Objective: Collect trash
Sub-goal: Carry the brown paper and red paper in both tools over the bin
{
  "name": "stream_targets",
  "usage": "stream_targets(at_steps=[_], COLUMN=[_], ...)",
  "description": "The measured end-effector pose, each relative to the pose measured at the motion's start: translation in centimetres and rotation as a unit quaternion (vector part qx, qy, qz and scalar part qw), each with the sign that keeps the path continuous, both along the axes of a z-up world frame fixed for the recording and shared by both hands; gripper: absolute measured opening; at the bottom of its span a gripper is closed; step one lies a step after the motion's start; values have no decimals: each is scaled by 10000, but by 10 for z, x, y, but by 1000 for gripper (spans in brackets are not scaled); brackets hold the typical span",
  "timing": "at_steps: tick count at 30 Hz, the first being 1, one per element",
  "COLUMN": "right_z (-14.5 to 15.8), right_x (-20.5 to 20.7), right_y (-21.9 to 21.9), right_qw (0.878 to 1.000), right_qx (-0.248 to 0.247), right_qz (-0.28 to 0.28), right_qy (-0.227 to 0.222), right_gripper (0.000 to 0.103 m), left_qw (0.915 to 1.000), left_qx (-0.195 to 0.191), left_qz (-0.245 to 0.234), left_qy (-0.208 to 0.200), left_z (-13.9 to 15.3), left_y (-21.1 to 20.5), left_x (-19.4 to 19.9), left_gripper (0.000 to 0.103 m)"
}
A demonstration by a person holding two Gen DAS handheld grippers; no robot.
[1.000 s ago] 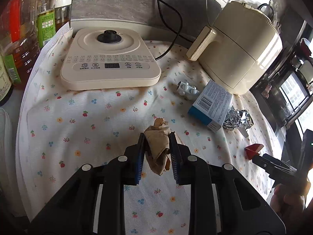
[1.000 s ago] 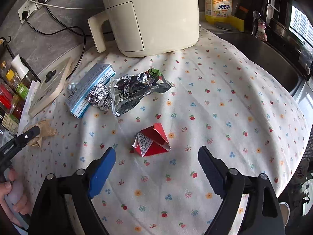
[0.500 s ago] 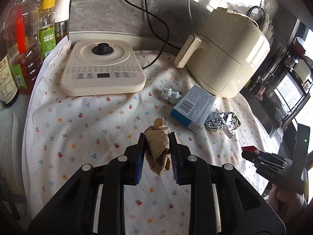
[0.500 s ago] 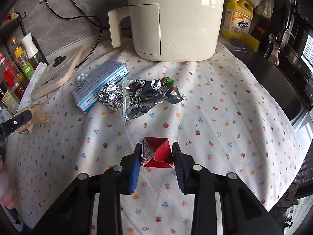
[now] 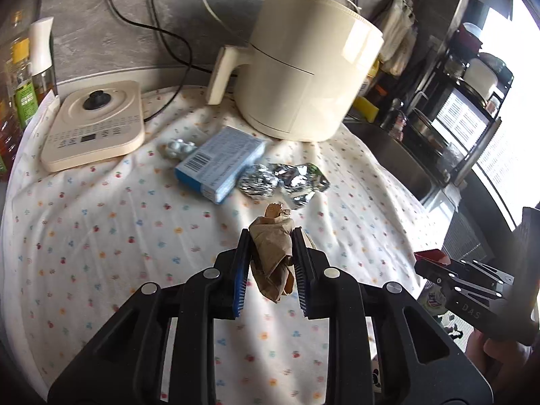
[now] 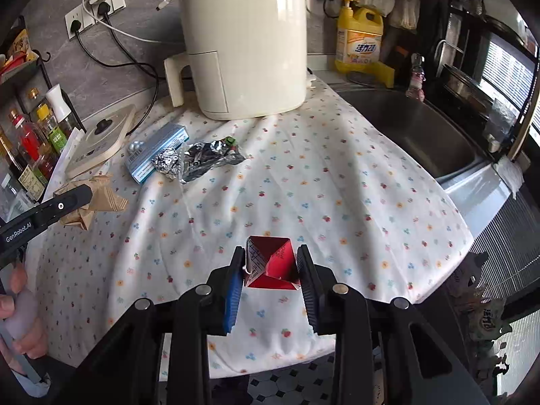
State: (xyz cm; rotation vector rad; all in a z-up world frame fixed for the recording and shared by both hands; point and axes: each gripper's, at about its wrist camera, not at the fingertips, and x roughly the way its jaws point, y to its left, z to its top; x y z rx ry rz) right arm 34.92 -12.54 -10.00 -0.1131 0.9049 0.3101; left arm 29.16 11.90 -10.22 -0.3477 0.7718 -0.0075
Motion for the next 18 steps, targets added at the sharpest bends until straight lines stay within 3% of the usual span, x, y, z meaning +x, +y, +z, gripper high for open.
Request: stream_targets(at_steps=[9, 18], right_z=[-3, -17], right_x=[-30, -65], right_y=[-100, -197], right_qw=[9974, 9886], right_qx=[95, 186], right_qz=[-718, -1482], right_qy=[48, 192], right_gripper=[32, 32], left_qw=[9966, 9864], left_qx=[25, 83], left_qz=[-819, -1630], left_qy=[80, 196], left_z=[-1, -7], left_y=[-100, -199], left_x=[8, 9], left_gripper=[24, 24])
